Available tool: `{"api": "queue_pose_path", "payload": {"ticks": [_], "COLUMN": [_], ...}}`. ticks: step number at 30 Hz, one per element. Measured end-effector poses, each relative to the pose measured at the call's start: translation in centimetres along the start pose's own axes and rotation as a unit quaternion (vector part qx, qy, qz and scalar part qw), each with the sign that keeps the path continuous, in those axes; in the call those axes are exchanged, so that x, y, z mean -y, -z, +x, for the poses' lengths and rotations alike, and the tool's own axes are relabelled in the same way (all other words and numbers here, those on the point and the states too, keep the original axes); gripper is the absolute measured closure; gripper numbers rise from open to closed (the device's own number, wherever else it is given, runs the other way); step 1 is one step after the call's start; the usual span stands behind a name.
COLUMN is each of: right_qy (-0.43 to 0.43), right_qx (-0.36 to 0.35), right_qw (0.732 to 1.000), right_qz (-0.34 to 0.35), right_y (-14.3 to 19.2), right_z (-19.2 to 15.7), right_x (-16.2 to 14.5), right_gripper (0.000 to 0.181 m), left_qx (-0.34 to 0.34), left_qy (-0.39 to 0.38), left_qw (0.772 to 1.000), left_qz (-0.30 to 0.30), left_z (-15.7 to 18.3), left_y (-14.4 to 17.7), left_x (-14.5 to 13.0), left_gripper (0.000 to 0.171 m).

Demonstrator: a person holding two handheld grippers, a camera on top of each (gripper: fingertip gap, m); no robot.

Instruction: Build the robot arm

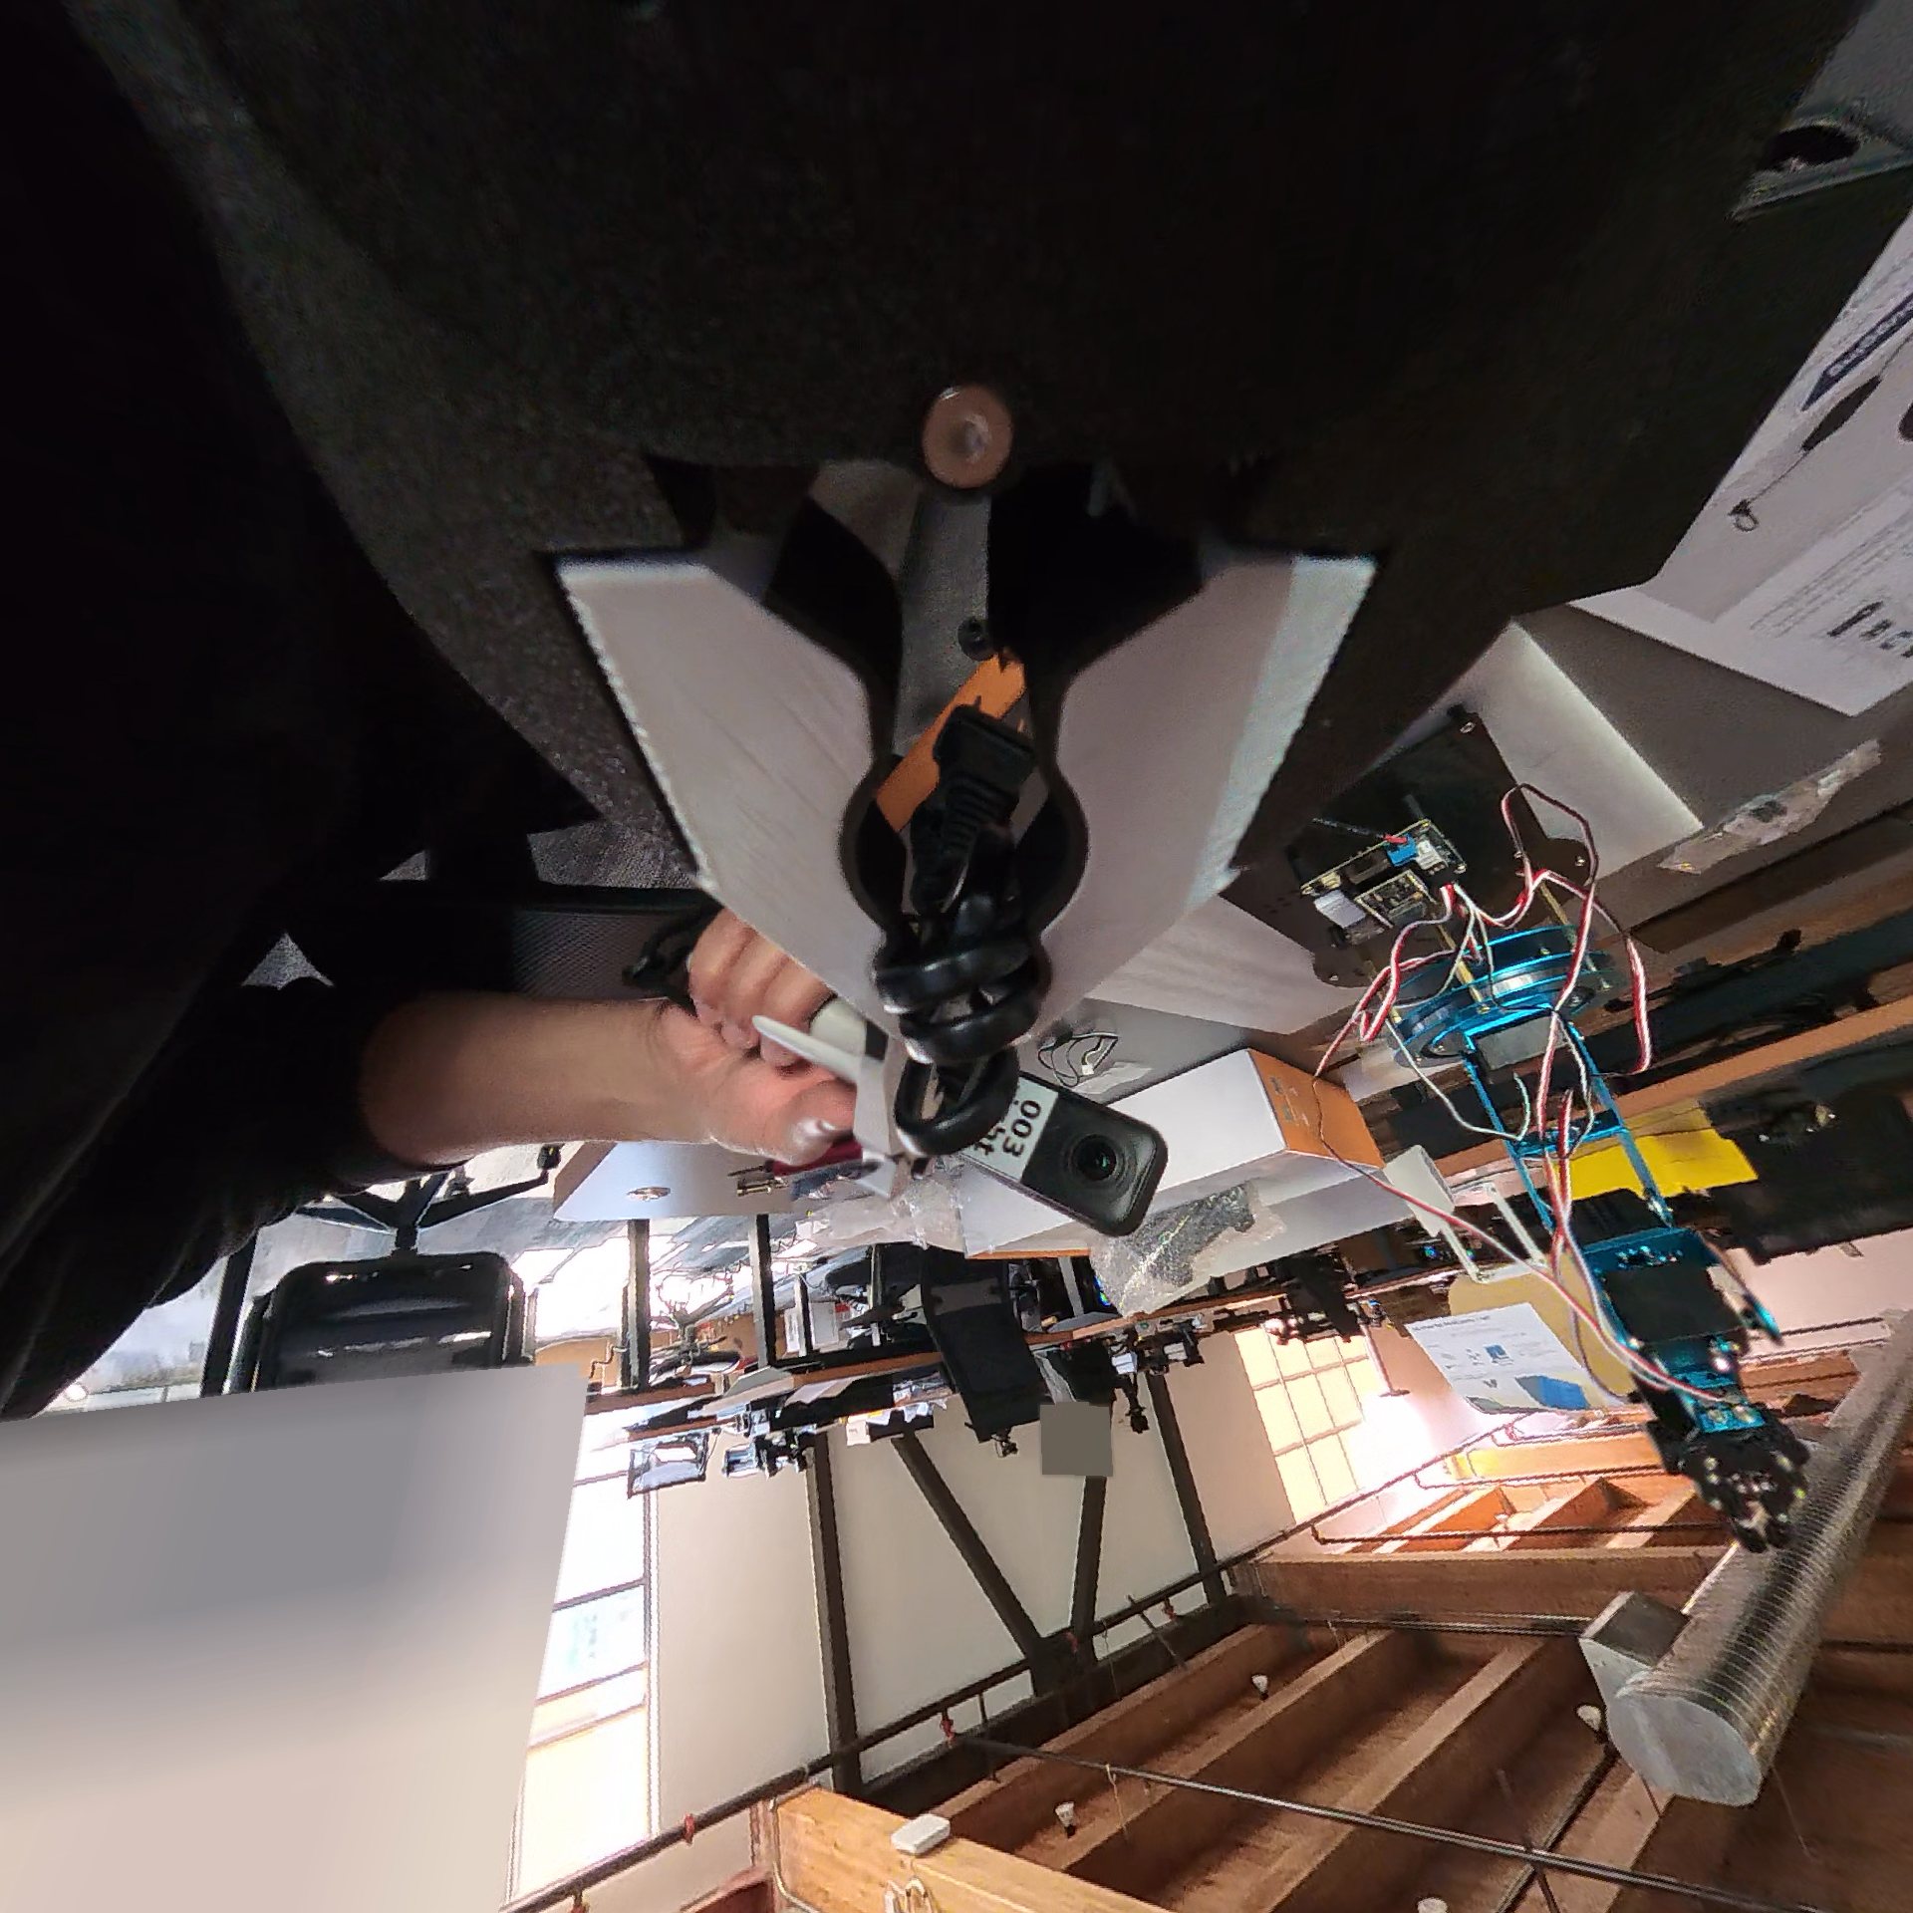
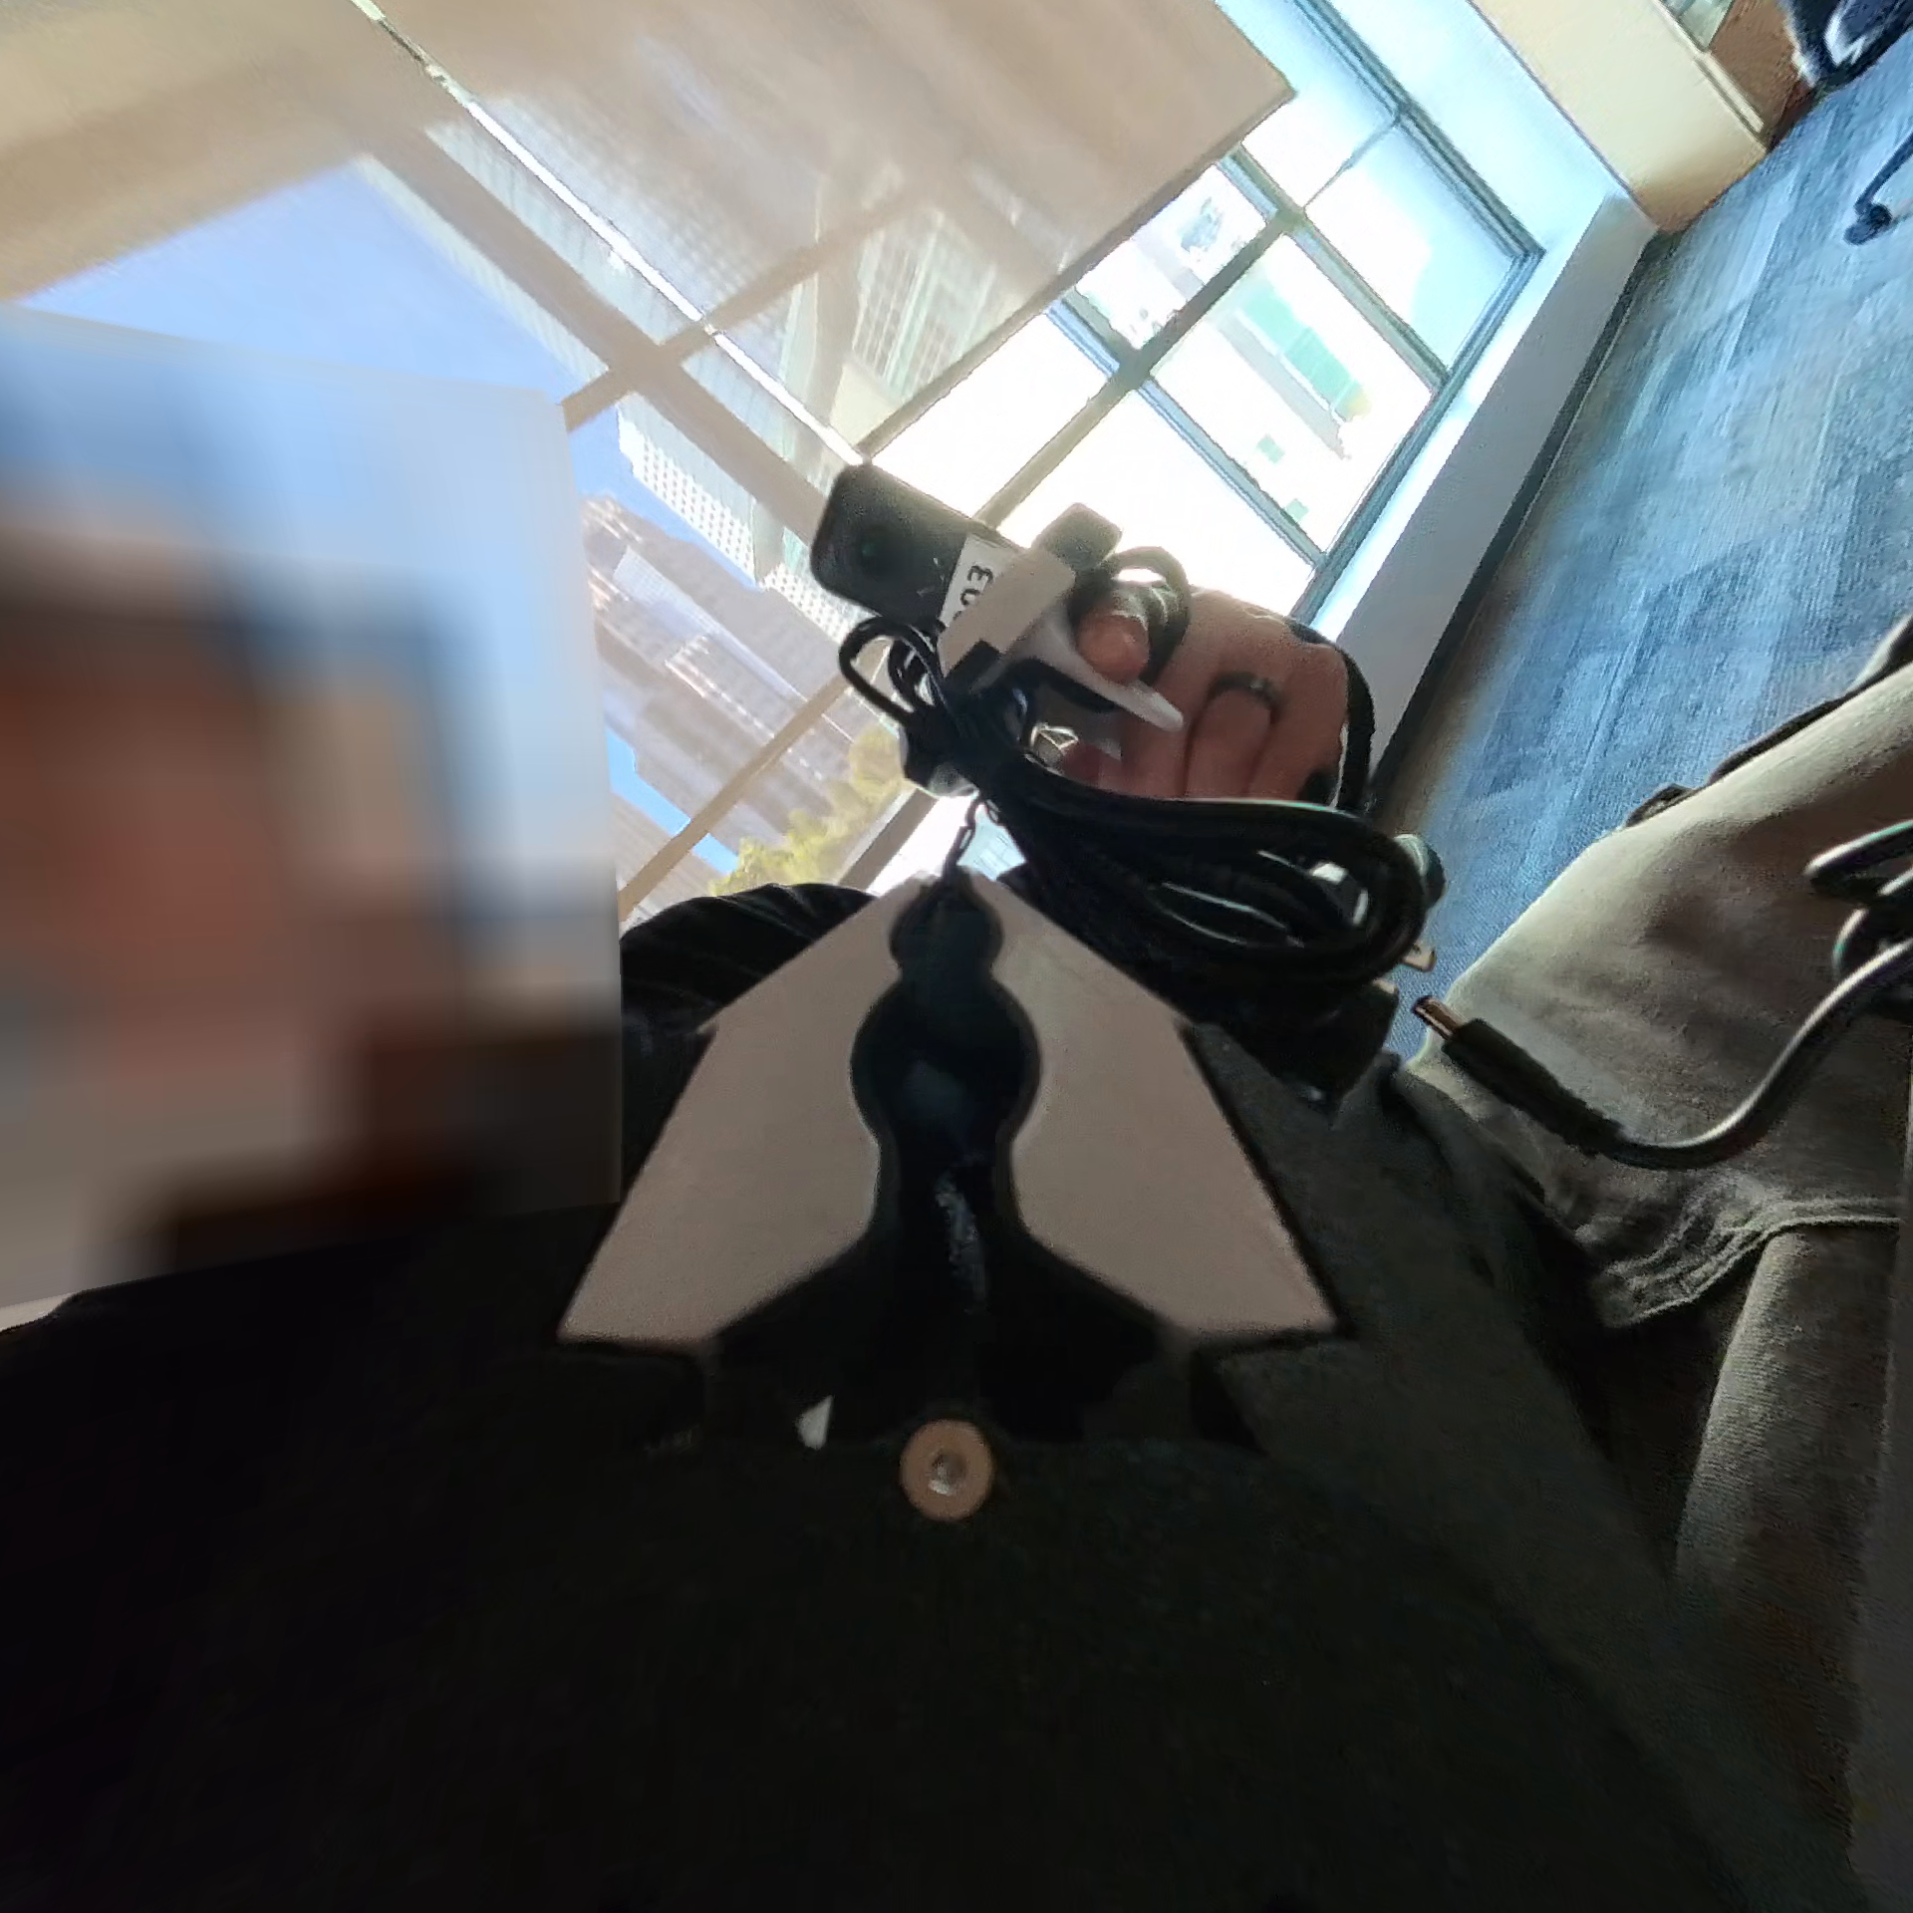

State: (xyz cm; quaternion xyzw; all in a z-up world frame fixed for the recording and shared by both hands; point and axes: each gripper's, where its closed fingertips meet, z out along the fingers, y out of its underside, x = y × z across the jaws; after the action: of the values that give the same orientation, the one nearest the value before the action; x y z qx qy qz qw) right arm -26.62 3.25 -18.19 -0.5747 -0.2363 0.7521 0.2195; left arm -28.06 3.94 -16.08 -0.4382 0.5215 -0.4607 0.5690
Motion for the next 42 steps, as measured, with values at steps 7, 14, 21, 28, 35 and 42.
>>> {"api": "queue_pose_path", "payload": {"ticks": [7, 14, 21, 28, 35, 42], "right_qy": [0.167, 0.737, 0.591, 0.262, 0.212, 0.211], "right_qx": [-0.133, -0.538, -0.455, -0.199, -0.14, -0.155], "right_qw": [0.977, 0.369, 0.659, 0.944, 0.967, 0.965], "right_qz": [-0.009, -0.176, -0.098, -0.005, 0.035, 0.033], "right_y": [0.6, 4.3, 4.6, 2.1, 1.0, 1.4], "right_z": [1.6, 1.5, 0.6, 1.1, 0.5, 1.1], "right_x": [0.9, 4.9, 4.3, 1.8, 2.0, 2.0], "right_gripper": [0.181, 0.181, 0.181, 0.158, 0.172, 0.181], "left_qx": [0.012, -0.044, -0.03, -0.038, -0.029, -0.02], "left_qy": [0.039, 0.222, 0.209, 0.189, 0.162, 0.153], "left_qw": [0.999, 0.974, 0.977, 0.979, 0.985, 0.987], "left_qz": [-0.01, 0.009, 0.037, 0.064, 0.051, 0.046], "left_z": [-0.9, -1.8, -2.4, -1.8, -1.6, -1.6], "left_y": [-0.2, -0.6, -0.1, 0.1, 0.0, -0.1], "left_x": [-0.7, -1.6, -1.0, -0.1, -0.4, -0.5], "left_gripper": [0.158, 0.16, 0.159, 0.159, 0.16, 0.159]}}
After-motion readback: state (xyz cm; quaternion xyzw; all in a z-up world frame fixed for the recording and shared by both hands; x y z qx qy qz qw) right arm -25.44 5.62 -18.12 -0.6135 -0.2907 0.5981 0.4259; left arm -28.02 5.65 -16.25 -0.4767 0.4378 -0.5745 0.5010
